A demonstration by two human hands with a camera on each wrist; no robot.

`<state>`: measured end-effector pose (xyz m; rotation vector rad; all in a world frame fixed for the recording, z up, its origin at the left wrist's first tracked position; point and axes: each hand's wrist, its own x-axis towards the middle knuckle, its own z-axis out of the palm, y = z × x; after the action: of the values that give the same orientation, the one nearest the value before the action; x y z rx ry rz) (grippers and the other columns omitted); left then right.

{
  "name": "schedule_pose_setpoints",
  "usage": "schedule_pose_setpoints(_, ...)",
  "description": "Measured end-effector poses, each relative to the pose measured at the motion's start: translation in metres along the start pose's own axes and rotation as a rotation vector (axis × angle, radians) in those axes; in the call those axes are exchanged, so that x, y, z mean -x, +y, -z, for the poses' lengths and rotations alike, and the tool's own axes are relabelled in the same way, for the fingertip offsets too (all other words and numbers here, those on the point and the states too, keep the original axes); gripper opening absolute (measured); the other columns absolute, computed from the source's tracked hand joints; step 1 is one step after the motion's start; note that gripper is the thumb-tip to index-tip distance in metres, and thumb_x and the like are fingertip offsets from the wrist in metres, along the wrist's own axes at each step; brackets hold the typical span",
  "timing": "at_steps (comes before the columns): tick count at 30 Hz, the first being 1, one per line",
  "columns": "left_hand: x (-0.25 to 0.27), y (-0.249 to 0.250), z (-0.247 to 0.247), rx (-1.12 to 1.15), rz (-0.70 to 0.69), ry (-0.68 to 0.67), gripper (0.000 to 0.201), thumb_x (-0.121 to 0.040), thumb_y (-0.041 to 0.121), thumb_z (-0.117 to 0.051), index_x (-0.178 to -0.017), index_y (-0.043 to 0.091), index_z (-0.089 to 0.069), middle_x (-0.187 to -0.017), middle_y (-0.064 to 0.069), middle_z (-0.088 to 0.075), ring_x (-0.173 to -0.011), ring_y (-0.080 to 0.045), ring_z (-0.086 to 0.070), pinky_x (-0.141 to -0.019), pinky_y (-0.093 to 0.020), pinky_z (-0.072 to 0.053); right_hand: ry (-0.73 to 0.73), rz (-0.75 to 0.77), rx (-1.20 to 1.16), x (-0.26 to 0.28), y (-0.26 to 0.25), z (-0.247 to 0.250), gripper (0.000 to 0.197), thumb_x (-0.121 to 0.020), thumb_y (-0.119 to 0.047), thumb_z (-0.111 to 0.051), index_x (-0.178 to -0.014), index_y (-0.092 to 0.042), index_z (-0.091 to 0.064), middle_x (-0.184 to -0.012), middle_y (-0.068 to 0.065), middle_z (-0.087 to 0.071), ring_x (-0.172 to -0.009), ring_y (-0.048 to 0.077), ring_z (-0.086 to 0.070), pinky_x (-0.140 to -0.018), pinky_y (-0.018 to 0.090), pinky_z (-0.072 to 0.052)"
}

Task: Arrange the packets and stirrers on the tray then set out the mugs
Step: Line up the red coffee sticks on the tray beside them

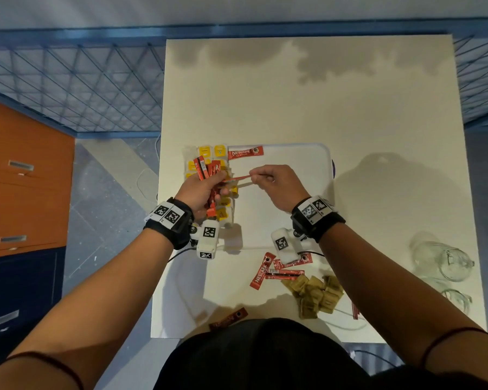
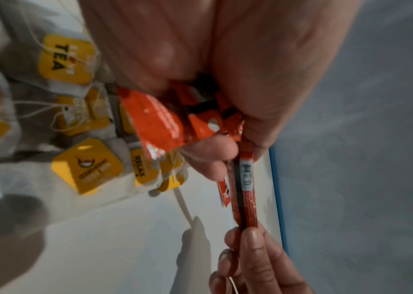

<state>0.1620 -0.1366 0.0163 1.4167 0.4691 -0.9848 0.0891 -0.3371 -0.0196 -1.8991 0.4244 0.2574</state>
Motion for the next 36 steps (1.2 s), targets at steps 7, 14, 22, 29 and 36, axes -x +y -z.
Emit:
schedule_pose_setpoints(7,-0.017,0.011,0.007,-0.279,-0.079,0.061,0.017,-0.095,0.022,-0.066,-0.095,0.006,-0.071,-0.072,-0.010,-0.067,-0.049,-0.015,-0.055,-0.049,-0.024,-0.047,0.099,0.005,0.073,-0.014,0.005,0.004,0.021,-0.100,-0.027,-0.063,-0.108,-0.019,-0.080,-0.082,-0.017,-0.071,-0.079,-0.001,-0.062,-0.078,0.022,-0.048)
schedule_pose_setpoints(14,-0.041,0.022,-0.006,-0.772,-0.345,0.231,0.009,-0.088,0.013,-0.070,-0.080,0.018,-0.069,-0.068,0.002,-0.070,-0.049,-0.005,-0.064,-0.045,-0.011,-0.045,0.229,-0.148,0.097,-0.032,0.006,-0.001,0.025,-0.094,-0.025,-0.069,-0.117,-0.016,-0.072,-0.095,-0.002,-0.075,-0.092,0.013,-0.068,-0.088,0.026,-0.051)
schedule_pose_setpoints(22,-0.062,0.028,-0.014,-0.871,-0.411,0.335,0.008,-0.088,0.028,-0.070,-0.094,0.027,-0.074,-0.077,0.012,-0.068,-0.070,-0.008,-0.065,-0.065,-0.021,-0.051,0.261,-0.216,0.144,-0.049,0.008,-0.005,0.014,-0.095,-0.023,-0.071,-0.108,-0.018,-0.072,-0.099,-0.003,-0.076,-0.081,0.004,-0.063,-0.058,-0.002,-0.035)
schedule_pose_setpoints(29,-0.057,0.030,-0.011,-0.671,-0.239,0.131,0.022,-0.093,0.021,-0.062,-0.093,0.000,-0.070,-0.074,-0.015,-0.071,-0.059,-0.027,-0.066,-0.058,-0.034,-0.056,0.259,-0.217,0.239,-0.055,0.007,-0.007,0.012,-0.096,-0.031,-0.067,-0.104,-0.022,-0.068,-0.094,-0.005,-0.074,-0.083,0.012,-0.067,-0.079,0.027,-0.054)
schedule_pose_setpoints(36,-0.038,0.036,-0.004,-0.324,-0.035,-0.162,0.009,-0.095,0.001,-0.054,-0.102,0.003,-0.058,-0.073,-0.014,-0.060,-0.052,-0.019,-0.055,-0.051,-0.024,-0.050,0.273,-0.147,0.288,-0.048,0.002,-0.005,0.019,-0.097,-0.035,-0.061,-0.111,-0.022,-0.061,-0.103,-0.005,-0.065,-0.098,0.019,-0.063,-0.089,0.041,-0.053)
